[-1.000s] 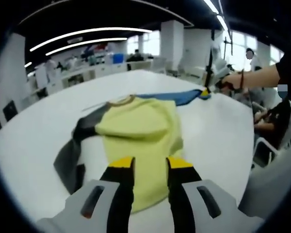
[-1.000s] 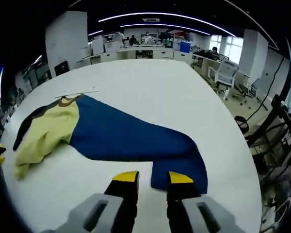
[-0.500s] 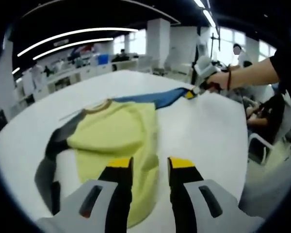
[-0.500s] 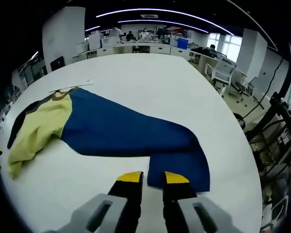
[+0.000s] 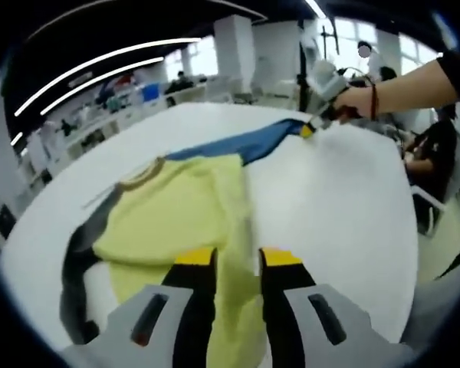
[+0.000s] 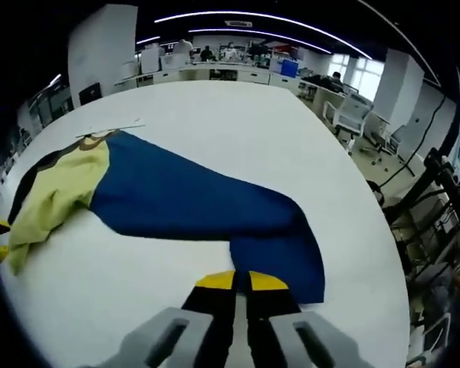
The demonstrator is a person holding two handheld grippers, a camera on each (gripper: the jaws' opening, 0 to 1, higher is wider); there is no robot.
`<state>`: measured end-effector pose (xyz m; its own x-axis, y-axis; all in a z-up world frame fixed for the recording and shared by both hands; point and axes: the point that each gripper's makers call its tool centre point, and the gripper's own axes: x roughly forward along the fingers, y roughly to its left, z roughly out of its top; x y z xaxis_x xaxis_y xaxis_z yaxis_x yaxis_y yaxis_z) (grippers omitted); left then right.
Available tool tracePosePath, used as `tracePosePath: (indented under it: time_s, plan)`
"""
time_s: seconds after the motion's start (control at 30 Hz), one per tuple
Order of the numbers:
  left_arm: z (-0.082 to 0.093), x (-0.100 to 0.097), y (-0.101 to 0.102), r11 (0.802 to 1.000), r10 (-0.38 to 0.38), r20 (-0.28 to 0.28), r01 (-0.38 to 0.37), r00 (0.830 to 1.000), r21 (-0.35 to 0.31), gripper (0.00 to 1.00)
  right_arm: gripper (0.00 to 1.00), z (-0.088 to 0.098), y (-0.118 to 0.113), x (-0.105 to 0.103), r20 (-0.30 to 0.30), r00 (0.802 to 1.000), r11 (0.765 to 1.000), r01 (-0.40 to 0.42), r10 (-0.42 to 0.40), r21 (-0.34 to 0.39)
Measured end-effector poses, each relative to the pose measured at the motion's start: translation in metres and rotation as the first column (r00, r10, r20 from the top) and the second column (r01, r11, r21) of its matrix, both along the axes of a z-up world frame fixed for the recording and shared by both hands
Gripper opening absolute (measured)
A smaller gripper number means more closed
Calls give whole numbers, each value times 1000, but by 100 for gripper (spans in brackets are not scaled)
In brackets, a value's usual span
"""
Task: Fold the garment on the visible template until the final outline fits inside the template.
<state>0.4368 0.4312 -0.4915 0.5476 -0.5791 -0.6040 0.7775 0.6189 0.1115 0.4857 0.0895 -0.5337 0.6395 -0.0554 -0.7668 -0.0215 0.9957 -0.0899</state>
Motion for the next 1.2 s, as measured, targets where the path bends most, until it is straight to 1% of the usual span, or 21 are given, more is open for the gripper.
tracePosePath:
  time_s: [0.03, 0.07, 0.1, 0.17, 0.33, 0.47, 0.6, 0.7, 0.8, 1.0, 1.1, 1.2]
  plan:
    - [-2, 0, 1, 1000, 7, -14, -6, 1000, 11, 7, 0, 0, 0, -2, -9, 1000, 1000, -19, 19, -8]
    - [-2, 2, 1, 1000, 6, -23, -6, 1000, 4, 2, 0, 0, -1, -3, -16, 999, 999, -30, 30, -16]
    - [-1, 2, 0, 1000, 4, -24, -4, 1000, -6, 0, 0, 0, -4, -6, -33, 999, 998, -43, 42, -33]
    - [2, 3, 0, 1000, -1, -24, 0, 1000, -20, 0, 0, 1, -7, -10, -43, 998, 997, -55, 53, -54]
    - [12, 11, 3, 1000, -10, -6, 10, 1000, -26, 0, 0, 1, -20, -19, -76, 993, 991, -97, 90, -92]
    - [21, 18, 4, 999, -11, 2, 11, 1000, -50, 0, 0, 3, -29, -24, -95, 989, 986, -121, 110, -118]
    - [35, 29, 4, 996, -19, 23, 21, 1000, -83, 0, 0, 5, -38, -27, -104, 987, 981, -136, 122, -136]
    - [44, 39, 6, 993, -8, 22, 10, 1000, -120, 0, 0, 6, -47, -30, -120, 983, 973, -155, 136, -168]
    - [50, 51, 13, 990, 23, 23, -19, 999, -141, 0, 0, 8, -53, -30, -117, 984, 974, -153, 135, -166]
    - [54, 68, 27, 983, 71, 13, -68, 997, -170, 0, 0, 9, -62, -35, -123, 982, 970, -166, 145, -180]
    - [53, 73, 31, 982, 85, 11, -82, 996, -170, 0, 0, 9, -68, -37, -134, 981, 967, -167, 143, -192]
    - [51, 78, 37, 978, 101, -3, -100, 995, -181, 0, 0, 8, -71, -39, -139, 980, 967, -169, 143, -190]
